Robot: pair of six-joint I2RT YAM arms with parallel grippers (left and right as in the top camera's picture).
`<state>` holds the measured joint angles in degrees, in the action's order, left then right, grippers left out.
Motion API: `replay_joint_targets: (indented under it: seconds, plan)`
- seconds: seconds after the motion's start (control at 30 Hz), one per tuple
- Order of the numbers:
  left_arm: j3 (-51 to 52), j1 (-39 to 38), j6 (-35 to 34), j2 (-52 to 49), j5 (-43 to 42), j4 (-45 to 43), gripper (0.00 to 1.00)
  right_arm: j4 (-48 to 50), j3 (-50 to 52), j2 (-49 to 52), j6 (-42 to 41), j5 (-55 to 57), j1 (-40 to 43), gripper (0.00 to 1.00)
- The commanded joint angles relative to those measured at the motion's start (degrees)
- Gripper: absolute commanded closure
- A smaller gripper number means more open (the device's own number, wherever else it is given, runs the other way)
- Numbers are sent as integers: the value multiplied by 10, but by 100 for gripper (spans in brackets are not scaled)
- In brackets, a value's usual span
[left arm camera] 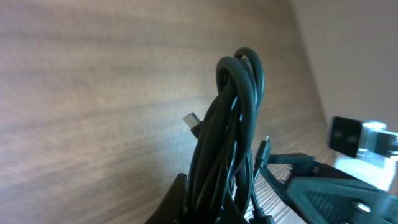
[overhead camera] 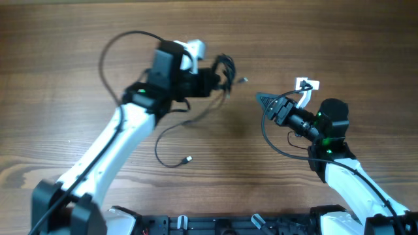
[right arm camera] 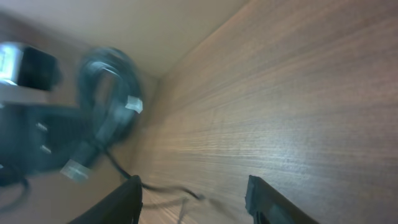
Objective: Untangle cables
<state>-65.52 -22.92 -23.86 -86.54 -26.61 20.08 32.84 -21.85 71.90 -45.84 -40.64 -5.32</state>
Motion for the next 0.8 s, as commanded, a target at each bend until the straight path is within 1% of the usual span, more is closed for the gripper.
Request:
replay_joint_targets:
  seconds: [0.0, 0.07, 0.1, 0.17, 0.2, 0.23, 0.33, 0.37, 0.4, 0.43, 0.47, 0.5, 0.57, 0.6, 0.63, 0.67, 0.7, 0.73, 0.77]
  plan:
    - [-3, 83, 92, 36, -208, -2, 96, 10, -2, -1, 56, -12, 1, 36]
    - [-3, 112, 169, 29, -377, 0, 96, 27, -2, -1, 51, -16, 1, 33]
    - [-3, 115, 184, 25, -419, 2, 96, 48, -2, -1, 34, -34, 1, 33]
    - [-2, 113, 190, 20, -444, 3, 96, 109, -2, -1, -3, -76, -2, 33]
    - [-2, 105, 192, 19, -462, 3, 96, 174, -2, 5, -43, -93, -13, 33]
    - [-2, 94, 192, 18, -468, 1, 96, 203, -2, 14, -63, -95, -20, 33]
    - [-2, 65, 192, 18, -469, -11, 96, 281, -2, 52, -91, -113, -37, 35]
    - [-2, 60, 192, 18, -468, -14, 96, 342, -2, 72, -115, -140, -41, 35]
    - [-2, 52, 191, 18, -448, -14, 96, 392, -2, 86, -133, -163, -43, 36]
    - [-2, 46, 191, 18, -418, -14, 96, 450, -2, 100, -158, -189, -43, 39]
    - [-2, 41, 186, 18, -360, -14, 96, 459, -2, 104, -156, -199, -43, 41]
    - [-2, 40, 168, 18, -311, -16, 96, 432, -2, 106, -122, -207, -42, 41]
    - [-2, 48, 87, 18, -209, -34, 96, 337, -2, 106, -28, -212, -39, 40]
    - [-2, 50, 50, 18, -171, -42, 96, 293, -2, 106, 4, -209, -39, 38]
    - [-2, 51, 3, 18, -120, -51, 96, 235, -2, 106, 33, -205, -39, 24]
    - [-2, 50, -43, 18, -69, -53, 96, 218, -2, 106, 32, -212, -39, 22]
    - [-2, 50, -79, 18, -36, -53, 96, 223, -2, 106, 23, -229, -39, 18]
    - [-2, 50, -108, 18, -11, -53, 96, 241, -2, 106, 17, -240, -46, 16]
    - [-2, 50, -153, 18, 7, -55, 96, 271, -2, 106, 23, -231, -68, 14]
